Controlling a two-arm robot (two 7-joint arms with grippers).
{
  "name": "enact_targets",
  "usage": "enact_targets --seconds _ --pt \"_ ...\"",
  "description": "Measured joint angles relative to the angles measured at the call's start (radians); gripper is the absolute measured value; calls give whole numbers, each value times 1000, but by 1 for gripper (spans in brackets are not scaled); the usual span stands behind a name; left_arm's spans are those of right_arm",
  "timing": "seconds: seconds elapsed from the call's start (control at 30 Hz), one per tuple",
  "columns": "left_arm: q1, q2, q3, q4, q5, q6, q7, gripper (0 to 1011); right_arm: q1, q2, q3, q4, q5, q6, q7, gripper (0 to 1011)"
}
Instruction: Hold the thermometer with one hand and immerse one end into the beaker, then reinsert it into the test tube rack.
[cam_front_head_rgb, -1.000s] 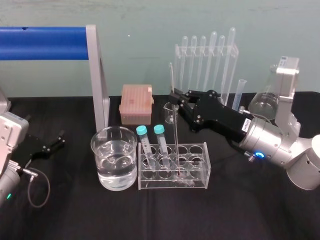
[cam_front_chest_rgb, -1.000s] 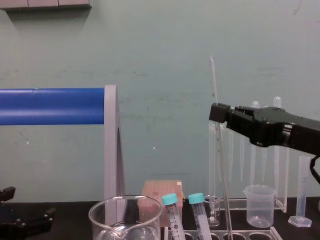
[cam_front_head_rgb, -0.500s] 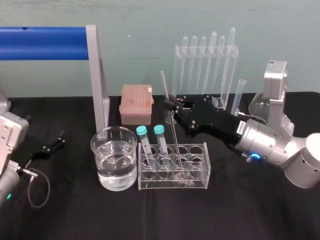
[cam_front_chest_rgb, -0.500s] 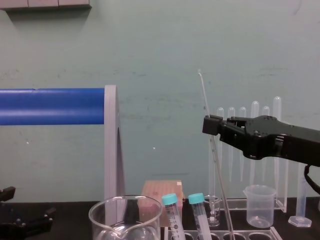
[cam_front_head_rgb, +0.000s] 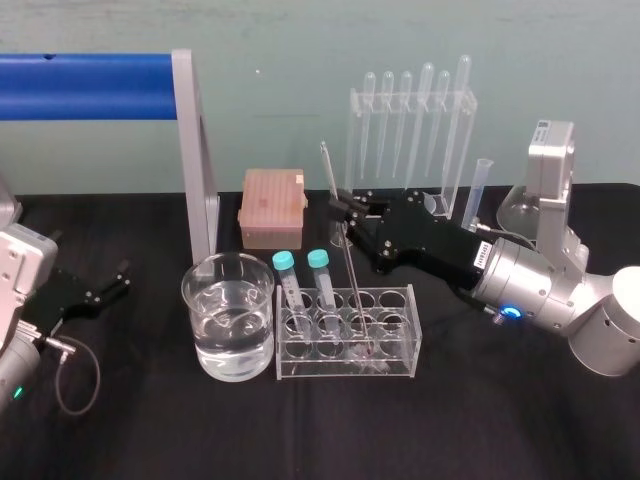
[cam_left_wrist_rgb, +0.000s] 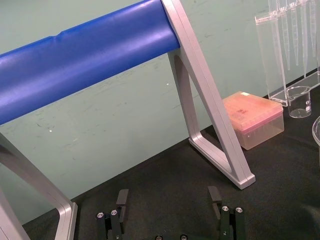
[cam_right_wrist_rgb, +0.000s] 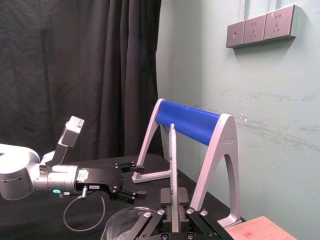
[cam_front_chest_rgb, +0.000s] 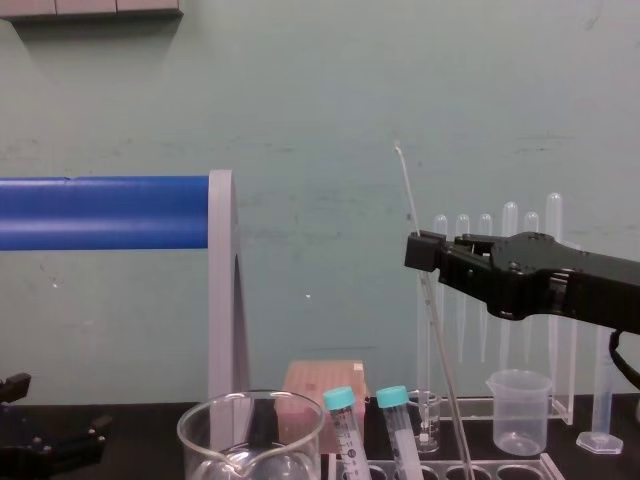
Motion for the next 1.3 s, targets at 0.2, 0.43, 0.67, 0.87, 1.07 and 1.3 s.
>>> enact_targets --seconds 0.2,0.43,0.67,0.87,1.07,1.3 --pt "0 0 0 0 0 0 0 1008 -1 0 0 0 0 0 0 234" --pt "0 0 0 0 0 0 0 1008 -1 1 1 -1 1 0 -1 446" --pt "0 0 0 0 0 0 0 1008 -1 1 1 -1 2 0 -1 699" --pt "0 0 0 0 0 0 0 1008 -1 1 1 -1 2 0 -1 867" --pt "0 0 0 0 0 0 0 1008 -6 1 14 -4 16 11 -11 998" --pt "0 0 0 0 0 0 0 1008 -76 12 129 -56 31 80 -242 1003"
